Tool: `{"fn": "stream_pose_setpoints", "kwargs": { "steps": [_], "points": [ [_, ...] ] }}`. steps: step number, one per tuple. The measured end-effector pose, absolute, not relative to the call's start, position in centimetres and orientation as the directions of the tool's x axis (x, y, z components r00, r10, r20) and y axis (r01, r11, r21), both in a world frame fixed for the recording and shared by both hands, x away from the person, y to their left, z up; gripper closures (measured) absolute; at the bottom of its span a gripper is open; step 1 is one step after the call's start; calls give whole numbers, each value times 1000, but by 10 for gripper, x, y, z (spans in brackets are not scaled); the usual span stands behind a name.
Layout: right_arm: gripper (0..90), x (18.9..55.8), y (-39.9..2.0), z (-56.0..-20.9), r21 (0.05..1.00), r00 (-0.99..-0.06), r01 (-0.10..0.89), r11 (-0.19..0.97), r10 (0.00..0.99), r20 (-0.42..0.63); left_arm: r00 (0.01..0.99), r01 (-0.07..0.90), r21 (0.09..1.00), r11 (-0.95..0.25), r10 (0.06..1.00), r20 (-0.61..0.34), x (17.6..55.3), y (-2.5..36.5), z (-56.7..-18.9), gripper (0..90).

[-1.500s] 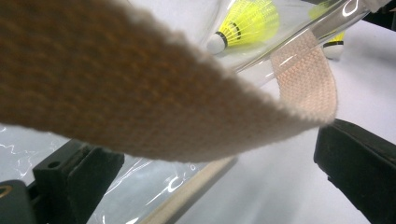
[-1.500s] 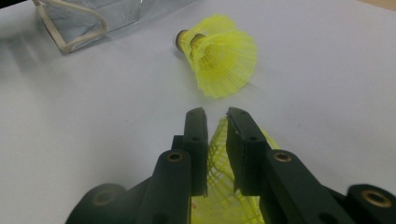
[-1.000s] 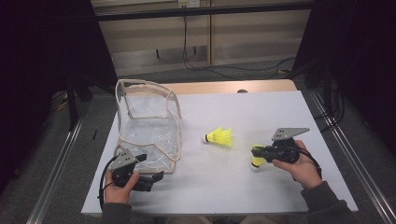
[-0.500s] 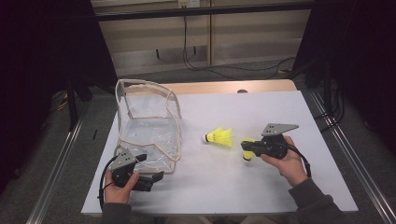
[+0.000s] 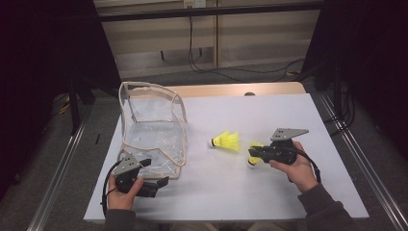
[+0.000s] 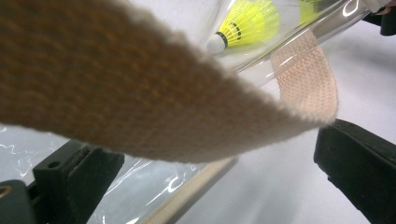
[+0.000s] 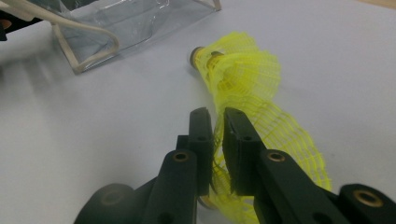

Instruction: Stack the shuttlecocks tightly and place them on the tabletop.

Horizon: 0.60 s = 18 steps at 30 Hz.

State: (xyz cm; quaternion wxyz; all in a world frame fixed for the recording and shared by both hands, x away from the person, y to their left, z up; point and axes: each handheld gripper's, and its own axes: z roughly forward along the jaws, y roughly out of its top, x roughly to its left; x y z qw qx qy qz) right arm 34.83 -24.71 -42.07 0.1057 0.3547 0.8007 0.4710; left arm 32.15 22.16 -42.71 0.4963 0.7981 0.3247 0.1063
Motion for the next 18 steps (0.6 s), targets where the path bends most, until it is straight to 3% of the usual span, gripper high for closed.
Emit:
{"fn": "stream_pose_setpoints", "kwargs": {
  "steps": [18],
  "points": [
    [732, 333, -271, -422, 799, -715, 491, 346, 684, 143, 767, 412, 862, -295, 623, -153, 321, 222, -427, 16]
  ]
}}
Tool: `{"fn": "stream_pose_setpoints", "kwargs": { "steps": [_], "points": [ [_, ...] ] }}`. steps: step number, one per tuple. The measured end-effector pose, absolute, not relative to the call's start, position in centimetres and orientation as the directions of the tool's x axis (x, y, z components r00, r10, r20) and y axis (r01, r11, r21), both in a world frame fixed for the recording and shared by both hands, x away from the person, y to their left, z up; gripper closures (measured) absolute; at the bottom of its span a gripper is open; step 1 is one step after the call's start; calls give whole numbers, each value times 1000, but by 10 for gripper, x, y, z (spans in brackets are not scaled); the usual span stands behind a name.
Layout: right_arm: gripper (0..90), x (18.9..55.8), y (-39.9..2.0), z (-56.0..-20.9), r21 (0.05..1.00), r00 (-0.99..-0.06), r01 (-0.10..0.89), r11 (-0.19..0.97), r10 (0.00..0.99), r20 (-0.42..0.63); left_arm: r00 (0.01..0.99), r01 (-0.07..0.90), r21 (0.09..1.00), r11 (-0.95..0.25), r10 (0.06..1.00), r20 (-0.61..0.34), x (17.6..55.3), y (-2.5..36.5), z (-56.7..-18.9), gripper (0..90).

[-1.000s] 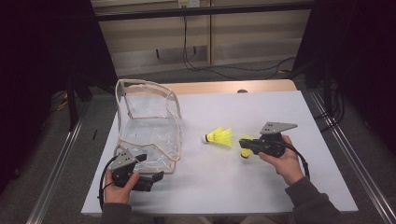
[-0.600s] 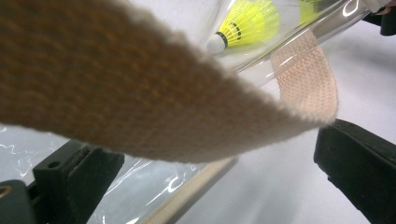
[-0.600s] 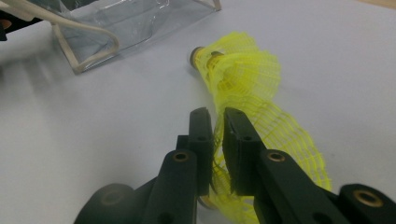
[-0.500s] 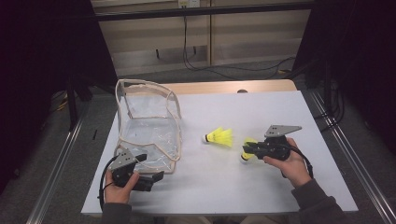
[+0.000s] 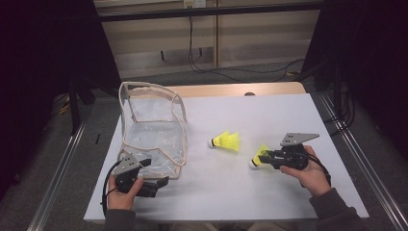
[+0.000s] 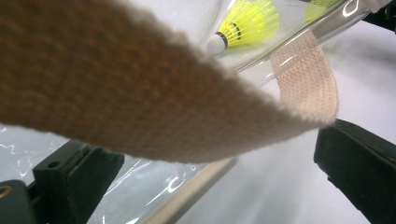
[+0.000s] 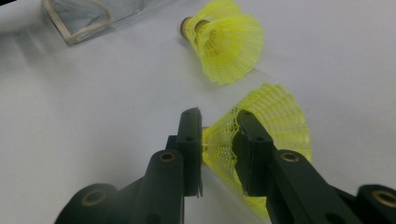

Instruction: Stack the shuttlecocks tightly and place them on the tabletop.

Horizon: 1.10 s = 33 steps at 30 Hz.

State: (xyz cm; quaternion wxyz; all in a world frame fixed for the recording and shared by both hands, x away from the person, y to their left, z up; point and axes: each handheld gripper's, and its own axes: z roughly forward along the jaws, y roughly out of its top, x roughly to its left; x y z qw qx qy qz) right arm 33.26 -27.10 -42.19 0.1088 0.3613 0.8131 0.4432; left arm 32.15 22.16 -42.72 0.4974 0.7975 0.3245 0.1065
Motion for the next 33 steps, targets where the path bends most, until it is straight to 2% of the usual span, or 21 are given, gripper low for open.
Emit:
{"fn": "stream_pose_setpoints", "kwargs": {
  "steps": [3, 8, 12, 28, 33],
  "points": [
    [740, 330, -276, -422, 794, -711, 497, 350, 688, 142, 767, 412, 862, -296, 623, -152, 321, 222, -427, 16],
    [845, 328, -281, -426, 771, -727, 512, 378, 669, 155, 767, 411, 863, -294, 623, -153, 322, 221, -427, 16],
    [887, 328, -280, -428, 763, -739, 521, 382, 649, 180, 765, 411, 863, -294, 625, -152, 321, 221, -427, 16],
    [892, 331, -277, -433, 809, -688, 511, 291, 702, 182, 765, 411, 863, -293, 626, -152, 321, 221, -427, 16],
    [887, 332, -273, -437, 804, -688, 513, 301, 705, 174, 767, 411, 862, -296, 624, -151, 321, 221, -427, 16]
  ]
}}
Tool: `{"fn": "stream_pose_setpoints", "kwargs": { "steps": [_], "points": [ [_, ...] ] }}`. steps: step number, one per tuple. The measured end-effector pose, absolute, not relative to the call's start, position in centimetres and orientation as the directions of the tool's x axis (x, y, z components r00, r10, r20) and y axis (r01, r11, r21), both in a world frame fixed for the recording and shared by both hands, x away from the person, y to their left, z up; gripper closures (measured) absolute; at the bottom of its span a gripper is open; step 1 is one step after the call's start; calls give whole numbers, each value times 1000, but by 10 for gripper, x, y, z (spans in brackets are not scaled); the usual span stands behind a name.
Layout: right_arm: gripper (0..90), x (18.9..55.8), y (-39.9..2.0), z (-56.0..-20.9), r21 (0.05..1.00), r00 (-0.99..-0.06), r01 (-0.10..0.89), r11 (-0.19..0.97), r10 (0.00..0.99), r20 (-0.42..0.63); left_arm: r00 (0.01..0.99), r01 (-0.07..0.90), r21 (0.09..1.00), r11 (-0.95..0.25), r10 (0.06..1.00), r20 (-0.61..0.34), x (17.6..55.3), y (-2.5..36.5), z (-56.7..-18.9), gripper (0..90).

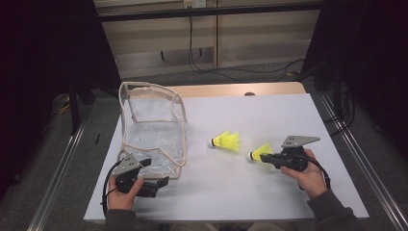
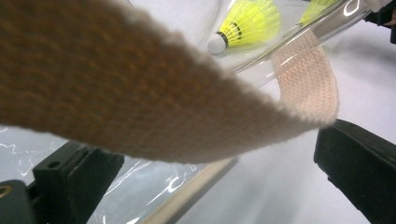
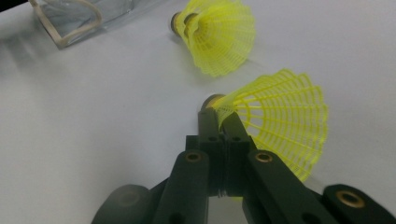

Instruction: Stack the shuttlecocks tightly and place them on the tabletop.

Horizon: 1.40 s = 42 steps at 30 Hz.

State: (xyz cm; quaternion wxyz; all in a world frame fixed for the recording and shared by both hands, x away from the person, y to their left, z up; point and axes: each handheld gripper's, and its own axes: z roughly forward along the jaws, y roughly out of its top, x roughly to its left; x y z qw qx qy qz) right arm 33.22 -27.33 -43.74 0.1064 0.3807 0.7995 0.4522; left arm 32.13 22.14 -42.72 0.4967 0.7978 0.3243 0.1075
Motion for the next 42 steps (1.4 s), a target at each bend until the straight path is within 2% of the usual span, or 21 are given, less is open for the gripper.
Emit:
{"fn": "stream_pose_setpoints", "kwargs": {
  "steps": [13, 24, 42],
  "points": [
    [843, 326, -273, -443, 780, -693, 528, 335, 701, 168, 767, 410, 862, -296, 624, -151, 321, 221, -427, 16],
    [883, 326, -273, -445, 766, -699, 539, 351, 694, 173, 767, 410, 862, -296, 624, -150, 321, 221, -427, 16],
    [893, 333, -271, -439, 799, -682, 524, 294, 706, 188, 766, 410, 863, -295, 624, -151, 321, 221, -427, 16]
  ]
}}
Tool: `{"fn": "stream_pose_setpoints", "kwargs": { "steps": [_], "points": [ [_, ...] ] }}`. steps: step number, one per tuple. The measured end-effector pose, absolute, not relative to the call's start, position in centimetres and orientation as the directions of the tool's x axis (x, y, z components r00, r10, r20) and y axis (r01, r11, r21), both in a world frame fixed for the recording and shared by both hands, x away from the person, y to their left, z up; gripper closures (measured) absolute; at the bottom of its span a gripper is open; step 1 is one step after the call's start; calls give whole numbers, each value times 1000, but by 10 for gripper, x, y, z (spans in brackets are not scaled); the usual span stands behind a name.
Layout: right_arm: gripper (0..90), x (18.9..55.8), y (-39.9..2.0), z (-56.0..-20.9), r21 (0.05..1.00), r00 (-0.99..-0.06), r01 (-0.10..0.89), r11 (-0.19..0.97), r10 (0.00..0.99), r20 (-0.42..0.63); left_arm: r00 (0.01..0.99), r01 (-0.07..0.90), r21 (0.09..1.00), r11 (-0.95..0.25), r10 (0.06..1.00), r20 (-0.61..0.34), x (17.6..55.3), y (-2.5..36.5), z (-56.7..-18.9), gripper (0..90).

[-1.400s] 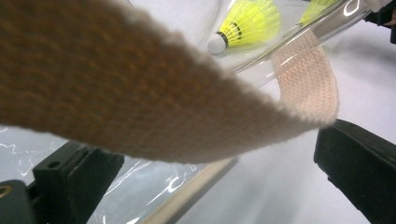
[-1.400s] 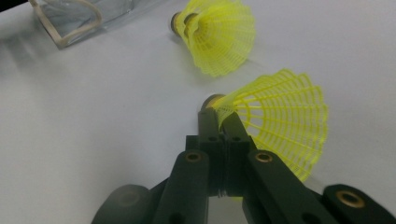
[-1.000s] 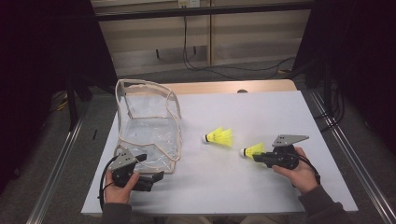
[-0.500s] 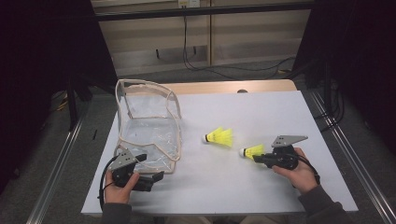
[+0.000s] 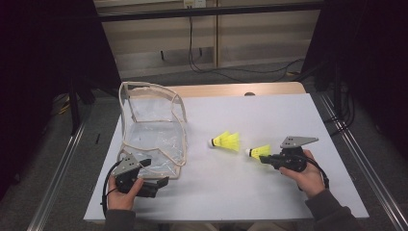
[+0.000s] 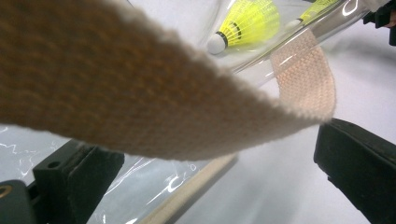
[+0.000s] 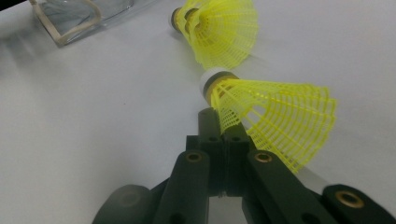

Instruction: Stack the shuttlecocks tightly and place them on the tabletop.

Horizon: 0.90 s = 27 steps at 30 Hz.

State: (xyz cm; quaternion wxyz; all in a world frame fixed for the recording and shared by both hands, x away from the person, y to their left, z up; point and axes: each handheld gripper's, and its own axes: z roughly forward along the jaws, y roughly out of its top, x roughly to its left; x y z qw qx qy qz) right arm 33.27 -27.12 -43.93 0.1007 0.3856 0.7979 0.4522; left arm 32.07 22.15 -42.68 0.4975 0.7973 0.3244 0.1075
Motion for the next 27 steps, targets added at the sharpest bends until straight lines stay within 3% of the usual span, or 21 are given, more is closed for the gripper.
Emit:
{"fn": "stream_pose_setpoints", "kwargs": {
  "steps": [27],
  "points": [
    [894, 343, -261, -432, 823, -679, 506, 256, 707, 197, 765, 406, 866, -293, 628, -145, 318, 224, -427, 25]
  ]
}}
